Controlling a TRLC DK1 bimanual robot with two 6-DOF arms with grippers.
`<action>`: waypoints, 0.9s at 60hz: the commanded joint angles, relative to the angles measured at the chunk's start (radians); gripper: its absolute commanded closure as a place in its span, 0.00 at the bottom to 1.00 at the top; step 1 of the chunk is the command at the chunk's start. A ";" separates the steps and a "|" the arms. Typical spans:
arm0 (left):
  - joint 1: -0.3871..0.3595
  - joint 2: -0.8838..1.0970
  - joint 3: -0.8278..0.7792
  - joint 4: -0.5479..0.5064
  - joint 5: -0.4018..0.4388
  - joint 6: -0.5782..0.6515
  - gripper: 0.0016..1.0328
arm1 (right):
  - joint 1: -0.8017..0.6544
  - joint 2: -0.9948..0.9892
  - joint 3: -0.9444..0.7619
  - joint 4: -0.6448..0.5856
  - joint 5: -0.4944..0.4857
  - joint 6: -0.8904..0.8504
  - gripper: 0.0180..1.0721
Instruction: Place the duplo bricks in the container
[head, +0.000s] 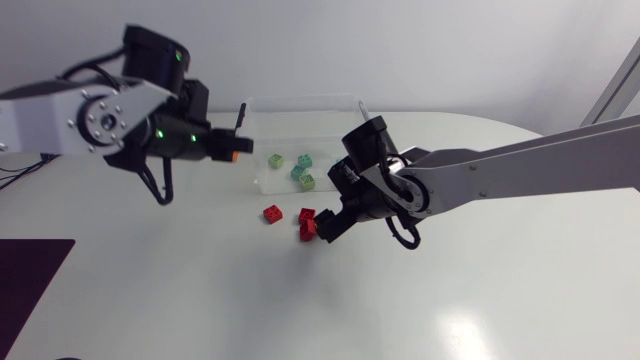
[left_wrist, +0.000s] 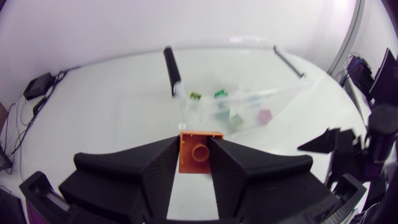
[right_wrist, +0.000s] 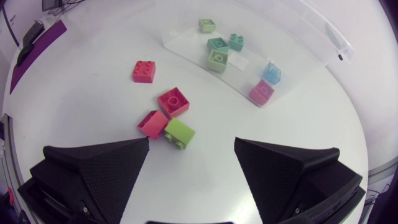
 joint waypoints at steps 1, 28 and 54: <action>-0.016 -0.025 0.109 -0.007 -0.005 0.009 0.68 | 0.015 0.011 0.018 0.004 0.008 0.024 0.06; -0.010 0.625 0.846 -0.222 -0.015 -0.035 0.05 | 0.015 -0.116 -0.053 -0.016 0.028 0.020 0.06; -0.024 0.635 0.948 -0.328 0.015 -0.061 0.05 | -0.062 -0.170 0.033 -0.050 -0.009 0.035 0.06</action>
